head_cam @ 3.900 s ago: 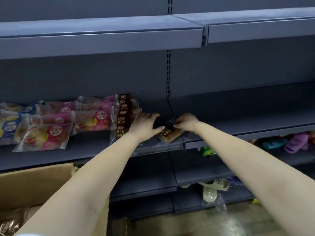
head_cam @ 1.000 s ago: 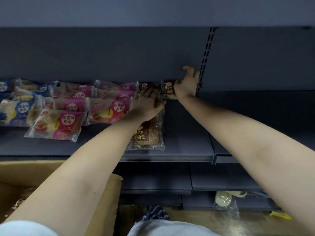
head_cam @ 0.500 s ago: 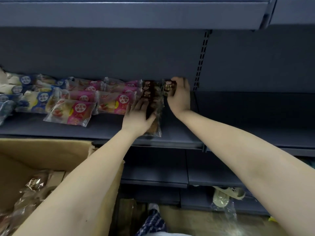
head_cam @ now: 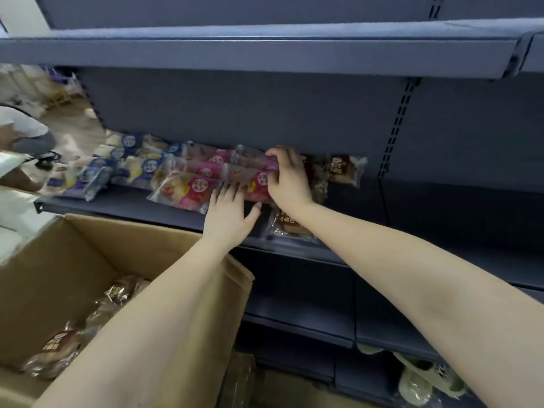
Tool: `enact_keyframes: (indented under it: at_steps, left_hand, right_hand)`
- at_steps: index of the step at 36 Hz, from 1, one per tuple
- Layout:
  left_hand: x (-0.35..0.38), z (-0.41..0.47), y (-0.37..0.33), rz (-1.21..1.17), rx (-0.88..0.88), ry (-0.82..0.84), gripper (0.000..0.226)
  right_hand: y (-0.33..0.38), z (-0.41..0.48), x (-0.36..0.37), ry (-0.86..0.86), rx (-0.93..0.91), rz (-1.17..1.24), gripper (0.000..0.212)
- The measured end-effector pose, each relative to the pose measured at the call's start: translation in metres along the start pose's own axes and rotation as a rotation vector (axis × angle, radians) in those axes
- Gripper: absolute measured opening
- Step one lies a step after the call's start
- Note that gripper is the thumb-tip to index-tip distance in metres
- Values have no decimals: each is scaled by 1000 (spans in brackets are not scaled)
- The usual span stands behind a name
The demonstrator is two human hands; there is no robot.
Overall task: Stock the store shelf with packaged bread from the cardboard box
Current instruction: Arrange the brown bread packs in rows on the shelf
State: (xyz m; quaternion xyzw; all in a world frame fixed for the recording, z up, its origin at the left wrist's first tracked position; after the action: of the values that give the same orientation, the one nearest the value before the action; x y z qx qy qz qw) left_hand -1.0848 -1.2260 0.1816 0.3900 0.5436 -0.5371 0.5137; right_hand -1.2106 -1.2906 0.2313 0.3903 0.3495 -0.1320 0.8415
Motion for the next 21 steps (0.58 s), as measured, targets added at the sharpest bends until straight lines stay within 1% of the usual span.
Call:
enact_keyframes:
  at_steps: [2, 5, 11, 14, 17, 21]
  left_hand:
    - [-7, -6, 18, -13, -41, -52, 66]
    - [-14, -21, 47, -43, -97, -75, 59]
    - [-14, -72, 126, -54, -242, -50, 58]
    - [-13, -101, 171, -62, -353, -21, 58]
    - [-12, -125, 214, -47, -421, 30, 60]
    - [-11, -147, 267, -45, -490, 146, 62]
  right_hand:
    - [14, 8, 11, 28, -34, 7, 39]
    - [36, 16, 34, 71, -84, 40, 38]
    - [92, 22, 104, 189, -129, 162, 38]
    - [127, 17, 148, 257, -183, 193, 39]
    - [159, 9, 189, 291, -220, 220, 39]
    - [198, -2, 236, 365, -226, 224, 39]
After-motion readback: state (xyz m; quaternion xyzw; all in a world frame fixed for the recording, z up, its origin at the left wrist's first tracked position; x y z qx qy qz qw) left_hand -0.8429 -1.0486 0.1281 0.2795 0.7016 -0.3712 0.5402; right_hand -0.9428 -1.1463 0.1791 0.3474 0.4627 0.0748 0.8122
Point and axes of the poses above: each hand's wrist, its own z-axis towards the middle knuckle, its own x-axis out of the palm, y = z × x, the point moved 4 cm from there along z, towards the middle knuckle, and after that the axes turned 14 degrees about y, right-handed, at the moved point
